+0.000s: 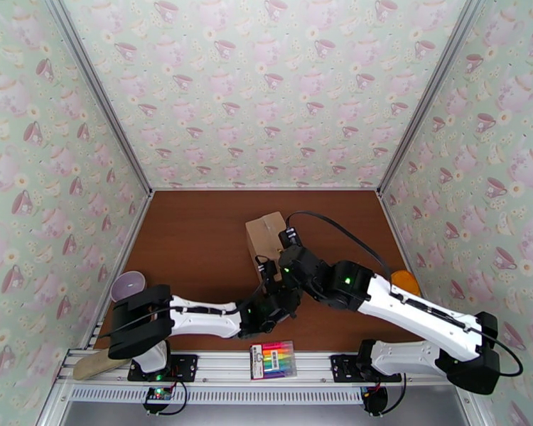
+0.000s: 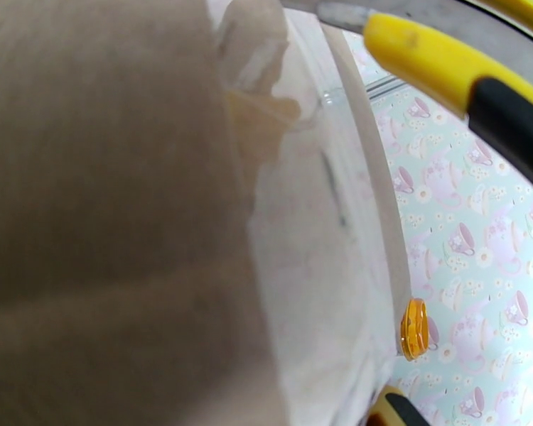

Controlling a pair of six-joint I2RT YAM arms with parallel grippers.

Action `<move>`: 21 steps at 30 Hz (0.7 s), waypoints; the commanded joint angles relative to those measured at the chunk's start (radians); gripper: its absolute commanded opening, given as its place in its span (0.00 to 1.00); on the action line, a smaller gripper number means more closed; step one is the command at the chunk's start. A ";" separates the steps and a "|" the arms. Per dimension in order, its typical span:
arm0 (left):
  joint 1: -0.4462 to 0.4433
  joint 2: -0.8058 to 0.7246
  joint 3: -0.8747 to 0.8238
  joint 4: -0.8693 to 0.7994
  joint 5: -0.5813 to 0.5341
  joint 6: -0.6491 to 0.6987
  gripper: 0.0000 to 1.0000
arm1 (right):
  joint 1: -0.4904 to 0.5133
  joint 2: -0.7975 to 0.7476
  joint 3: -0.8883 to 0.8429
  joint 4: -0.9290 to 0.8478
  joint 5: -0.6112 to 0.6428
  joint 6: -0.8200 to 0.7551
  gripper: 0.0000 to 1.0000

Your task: Unpack the express box

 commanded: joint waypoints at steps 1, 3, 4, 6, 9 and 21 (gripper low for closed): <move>0.045 0.022 0.037 0.032 -0.071 0.045 0.37 | 0.009 0.003 -0.025 -0.077 -0.089 0.026 0.00; 0.050 0.021 0.035 0.041 -0.072 0.049 0.36 | 0.009 -0.004 -0.030 -0.080 -0.083 0.028 0.00; 0.055 0.019 0.032 0.042 -0.075 0.050 0.36 | 0.010 -0.005 -0.031 -0.086 -0.082 0.029 0.00; 0.064 0.013 0.026 0.044 -0.077 0.052 0.36 | 0.009 -0.007 -0.033 -0.093 -0.079 0.029 0.00; 0.079 0.008 0.022 0.054 -0.071 0.062 0.36 | 0.009 -0.010 -0.042 -0.090 -0.070 0.028 0.00; 0.059 -0.081 0.008 0.021 -0.022 0.184 0.37 | -0.020 0.021 -0.031 -0.007 -0.086 0.002 0.00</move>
